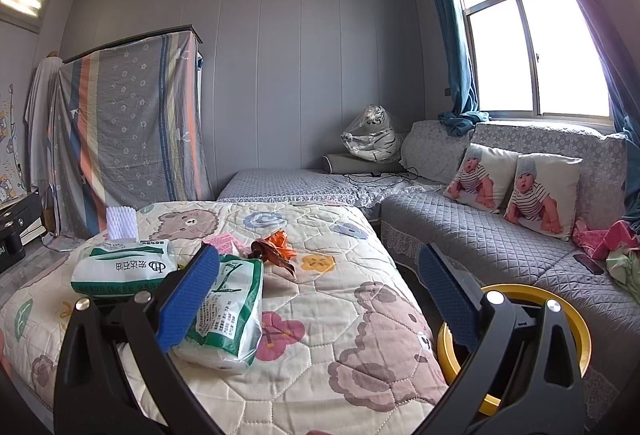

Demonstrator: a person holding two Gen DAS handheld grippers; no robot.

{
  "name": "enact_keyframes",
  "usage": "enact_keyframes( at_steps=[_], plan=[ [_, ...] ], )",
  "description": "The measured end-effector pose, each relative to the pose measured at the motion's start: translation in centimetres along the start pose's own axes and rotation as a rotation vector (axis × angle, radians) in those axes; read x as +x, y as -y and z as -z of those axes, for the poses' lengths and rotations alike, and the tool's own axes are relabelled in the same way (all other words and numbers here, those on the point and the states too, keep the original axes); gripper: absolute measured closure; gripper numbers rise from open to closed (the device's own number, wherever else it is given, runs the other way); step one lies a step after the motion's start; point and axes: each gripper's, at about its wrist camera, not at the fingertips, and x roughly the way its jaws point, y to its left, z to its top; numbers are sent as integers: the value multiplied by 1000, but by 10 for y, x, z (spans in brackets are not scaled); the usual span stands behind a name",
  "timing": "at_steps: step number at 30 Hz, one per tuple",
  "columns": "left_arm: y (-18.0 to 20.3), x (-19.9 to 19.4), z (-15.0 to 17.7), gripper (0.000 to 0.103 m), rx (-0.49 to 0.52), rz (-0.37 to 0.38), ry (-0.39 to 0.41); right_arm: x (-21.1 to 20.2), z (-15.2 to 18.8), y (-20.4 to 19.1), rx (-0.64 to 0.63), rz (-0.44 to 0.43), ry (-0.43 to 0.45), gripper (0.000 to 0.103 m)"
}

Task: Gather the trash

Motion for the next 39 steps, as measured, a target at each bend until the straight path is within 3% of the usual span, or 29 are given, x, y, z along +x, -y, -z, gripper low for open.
enact_keyframes(
  at_steps=[29,34,39],
  plan=[
    [1,5,3,7,5,4,-18,1,2,0,-5,-13,-13,8],
    [-2,14,8,7,38,35,-47,4,2,-2,-15,-40,-27,8],
    [-8,36,18,7,66,124,-133,14,6,-12,-52,-116,-71,8]
  ],
)
